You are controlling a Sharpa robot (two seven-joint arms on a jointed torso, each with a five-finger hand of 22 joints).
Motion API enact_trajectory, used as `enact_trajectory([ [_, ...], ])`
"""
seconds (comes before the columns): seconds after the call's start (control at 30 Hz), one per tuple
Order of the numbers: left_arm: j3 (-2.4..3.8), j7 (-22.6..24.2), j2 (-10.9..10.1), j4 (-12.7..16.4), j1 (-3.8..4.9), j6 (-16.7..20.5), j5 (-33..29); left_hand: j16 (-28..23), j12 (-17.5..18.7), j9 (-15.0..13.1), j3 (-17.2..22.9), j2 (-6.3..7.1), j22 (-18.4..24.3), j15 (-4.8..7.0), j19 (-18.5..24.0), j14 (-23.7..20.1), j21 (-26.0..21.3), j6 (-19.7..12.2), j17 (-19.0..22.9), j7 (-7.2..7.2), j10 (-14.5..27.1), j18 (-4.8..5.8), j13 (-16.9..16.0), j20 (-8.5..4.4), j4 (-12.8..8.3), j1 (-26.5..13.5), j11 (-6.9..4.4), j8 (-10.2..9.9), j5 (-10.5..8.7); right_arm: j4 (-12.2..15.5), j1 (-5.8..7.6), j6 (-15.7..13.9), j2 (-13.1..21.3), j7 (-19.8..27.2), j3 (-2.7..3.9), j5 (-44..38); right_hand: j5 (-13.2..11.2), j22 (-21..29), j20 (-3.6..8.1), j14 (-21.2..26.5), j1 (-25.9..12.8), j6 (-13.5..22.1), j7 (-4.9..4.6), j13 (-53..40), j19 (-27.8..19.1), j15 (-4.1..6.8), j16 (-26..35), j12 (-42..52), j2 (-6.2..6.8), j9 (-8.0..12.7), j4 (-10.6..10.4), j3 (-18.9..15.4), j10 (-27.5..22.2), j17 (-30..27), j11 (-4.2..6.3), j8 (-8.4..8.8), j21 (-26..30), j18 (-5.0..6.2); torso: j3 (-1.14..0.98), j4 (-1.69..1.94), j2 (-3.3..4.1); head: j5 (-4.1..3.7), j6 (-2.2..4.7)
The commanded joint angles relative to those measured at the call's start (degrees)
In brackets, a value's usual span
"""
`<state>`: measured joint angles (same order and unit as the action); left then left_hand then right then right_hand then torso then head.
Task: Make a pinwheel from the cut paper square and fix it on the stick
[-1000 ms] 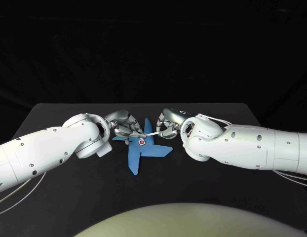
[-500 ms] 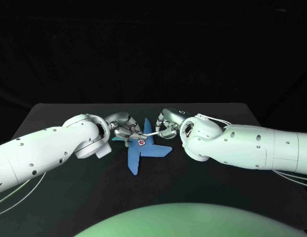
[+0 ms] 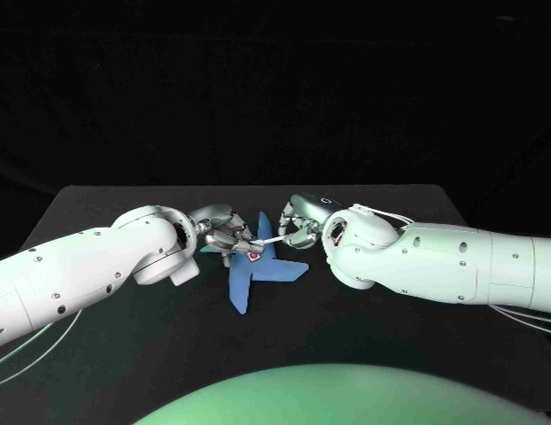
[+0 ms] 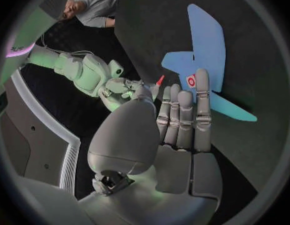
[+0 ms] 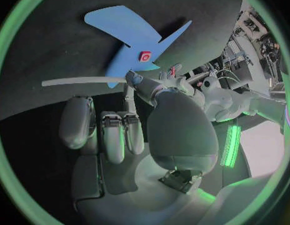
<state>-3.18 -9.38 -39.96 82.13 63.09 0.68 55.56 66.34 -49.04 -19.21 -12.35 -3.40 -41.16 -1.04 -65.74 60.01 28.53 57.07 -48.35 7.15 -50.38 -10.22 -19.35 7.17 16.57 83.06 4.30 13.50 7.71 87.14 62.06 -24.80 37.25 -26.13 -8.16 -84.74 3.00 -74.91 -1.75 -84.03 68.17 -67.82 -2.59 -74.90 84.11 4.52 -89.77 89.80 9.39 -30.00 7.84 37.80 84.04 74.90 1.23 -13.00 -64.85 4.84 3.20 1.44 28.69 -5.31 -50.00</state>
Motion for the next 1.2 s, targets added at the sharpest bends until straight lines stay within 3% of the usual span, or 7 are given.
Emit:
enact_trajectory([
  [0.03,-0.05,0.27,0.17,-0.09,0.04,-0.42,-1.89,0.52,0.47,0.30,2.07,-1.90,-0.46,0.44,0.16,0.33,-0.31,0.83,-0.36,-0.28,-0.07,-0.16,0.13,-0.48,-0.05,3.67,-0.62,-0.58,-3.06,0.05,0.00,0.22,-0.08,-0.18,0.00,-0.93,0.11,-9.21,0.33,-5.97,-0.22,-0.35,0.05,-15.10,0.62,0.29,-0.23,0.20,-0.47,-0.05,-0.02,0.32,5.96,15.10,0.44,-0.31,0.19,-0.49,-0.01,0.01,0.00,0.02,0.00],
  [0.23,-0.16,0.81,0.16,-0.33,0.04,1.37,-3.72,1.36,1.64,0.35,5.64,-3.46,-1.17,0.87,0.31,1.21,-0.45,1.59,-1.51,-0.81,-0.81,-0.09,0.64,-0.84,-0.22,8.22,-1.11,-0.80,-4.93,0.01,0.00,0.54,-0.09,-0.11,0.00,-0.92,0.11,-9.23,0.33,-5.97,-0.28,-0.34,0.04,-15.10,0.62,0.29,-0.23,0.20,-0.48,-0.11,0.06,0.43,5.96,15.10,0.43,-0.32,0.15,-0.50,0.00,-0.01,0.00,-0.09,0.00],
  [0.83,-0.41,1.66,0.08,-0.59,0.06,1.22,-5.92,0.01,6.26,0.20,13.80,-3.50,-2.70,1.21,1.27,-0.62,-0.57,2.25,-0.11,-0.98,-3.10,0.04,3.00,-1.30,-0.27,12.62,-1.38,-0.78,-4.90,-0.13,0.02,-0.66,-0.01,0.70,0.00,-0.63,0.06,-9.08,0.32,-5.97,-0.54,-0.20,0.02,-15.10,0.48,0.28,-0.23,0.20,-0.36,-0.17,0.05,0.42,5.96,15.10,0.39,-0.25,0.78,-0.39,0.01,-0.01,-0.02,-0.08,0.00],
  [0.9,-0.49,1.80,0.06,-0.67,0.06,1.18,-5.56,-0.05,7.45,0.21,16.74,-2.40,-3.27,1.17,1.48,-0.71,-0.46,2.28,-0.11,-0.87,-3.85,0.10,3.56,-1.29,-0.25,12.13,-1.25,-0.81,-4.89,-0.15,0.04,-1.95,0.10,1.42,0.00,0.02,-0.03,-8.84,0.42,-5.97,-1.04,1.64,-0.56,-15.10,0.19,0.52,-0.23,0.20,-0.34,0.13,-0.28,-0.11,5.96,15.10,-0.23,0.79,1.82,-0.20,0.02,-0.02,-0.05,-0.06,0.00],
  [0.93,-0.54,1.91,0.04,-0.72,0.06,1.20,-5.23,-0.05,7.88,0.20,18.31,-1.93,-3.54,1.16,1.57,-0.71,-0.41,2.35,-0.14,-0.85,-4.14,0.08,3.73,-1.32,-0.34,11.88,-1.29,-0.79,-4.89,-0.17,0.06,-2.59,0.19,1.87,0.00,0.43,-0.09,-8.61,0.31,-5.97,-2.35,4.72,-1.79,-15.10,-0.09,0.17,-0.23,0.20,0.74,0.90,-0.96,-1.60,5.96,15.10,-1.23,2.65,2.80,-0.09,0.02,-0.02,-0.06,-0.05,0.00],
  [1.07,-0.78,2.59,-0.07,-0.83,0.07,1.50,-3.46,-0.17,9.12,0.14,25.41,0.88,-4.69,1.06,1.93,-0.85,-0.22,2.45,-0.08,-0.76,-4.97,0.09,4.04,-1.28,-0.77,9.44,-1.23,-0.76,-4.94,-0.21,0.13,-3.91,0.81,4.16,-0.01,2.54,-0.17,-7.99,-0.97,-5.97,-4.50,10.88,-3.76,-15.10,-0.91,-1.97,-0.23,0.20,3.28,2.56,-2.79,-6.64,5.96,15.10,-2.84,6.28,5.47,0.04,0.01,0.00,-0.03,-0.02,0.00],
  [1.2,-1.14,4.75,-0.28,-0.83,0.06,2.84,0.90,-0.12,9.66,-0.17,34.59,4.47,-6.07,0.97,2.23,-0.72,-0.01,2.54,-0.23,-0.63,-5.58,0.09,3.80,-1.16,-2.73,4.65,-1.11,-0.46,-4.97,-0.18,0.22,-3.11,2.09,8.75,-0.01,7.38,-0.07,-5.65,-3.07,-5.97,-1.81,16.88,-5.71,-13.18,-4.60,-4.00,-0.23,-3.67,2.49,4.96,-5.11,-14.44,4.23,15.10,-4.71,8.90,15.90,1.56,0.01,-0.02,-0.04,0.06,0.00],
])
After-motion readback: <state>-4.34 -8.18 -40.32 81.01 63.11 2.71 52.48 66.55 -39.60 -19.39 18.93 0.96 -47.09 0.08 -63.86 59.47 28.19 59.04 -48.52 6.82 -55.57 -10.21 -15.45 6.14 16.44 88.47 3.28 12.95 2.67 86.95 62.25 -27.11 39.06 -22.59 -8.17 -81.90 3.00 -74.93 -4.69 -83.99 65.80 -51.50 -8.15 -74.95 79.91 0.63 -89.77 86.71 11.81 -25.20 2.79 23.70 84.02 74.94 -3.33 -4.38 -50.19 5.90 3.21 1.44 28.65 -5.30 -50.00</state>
